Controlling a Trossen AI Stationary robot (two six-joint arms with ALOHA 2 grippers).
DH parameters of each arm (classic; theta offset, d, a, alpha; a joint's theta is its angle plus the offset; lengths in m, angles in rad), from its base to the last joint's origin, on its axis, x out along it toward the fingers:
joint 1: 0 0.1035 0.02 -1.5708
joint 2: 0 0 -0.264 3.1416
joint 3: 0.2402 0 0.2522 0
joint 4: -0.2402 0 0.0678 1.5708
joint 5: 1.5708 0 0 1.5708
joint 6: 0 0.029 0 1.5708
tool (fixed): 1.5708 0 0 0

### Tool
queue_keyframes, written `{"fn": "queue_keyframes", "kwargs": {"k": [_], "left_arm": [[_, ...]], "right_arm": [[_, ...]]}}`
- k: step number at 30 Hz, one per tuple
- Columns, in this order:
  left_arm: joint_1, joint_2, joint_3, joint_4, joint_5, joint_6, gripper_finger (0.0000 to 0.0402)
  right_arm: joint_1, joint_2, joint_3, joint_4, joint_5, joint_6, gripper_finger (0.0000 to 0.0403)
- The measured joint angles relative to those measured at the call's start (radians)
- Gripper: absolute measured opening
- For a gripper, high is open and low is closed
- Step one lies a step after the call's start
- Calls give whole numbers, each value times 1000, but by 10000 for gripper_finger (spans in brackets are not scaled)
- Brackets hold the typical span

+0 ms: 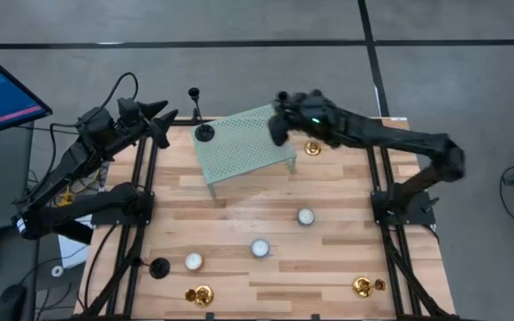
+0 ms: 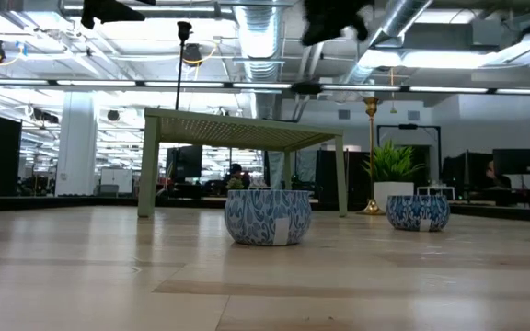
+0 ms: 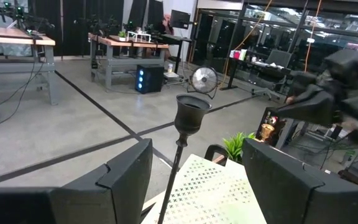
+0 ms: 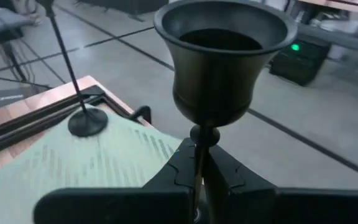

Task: Pick & Place candle stick holders
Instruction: Put the top black candle holder on the shelf aligned with the other black candle holder

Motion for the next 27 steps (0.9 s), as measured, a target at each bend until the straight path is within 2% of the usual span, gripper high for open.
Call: {"fn": "queue_keyframes", "kwargs": {"k": [6,14,20,27], "left_arm": [[0,0,0,0,0,0,250],[0,0,0,0,0,-4,250],[0,0,0,0,0,-26,250],[0,0,0,0,0,-26,250]], "right_arm": [[-56,225,218,25,-159,-109,0],[-105,418,423,13,-330,-208,0],[-113,501,508,4,-367,-252,0],[-111,561,545,0,-392,-269,0]]}}
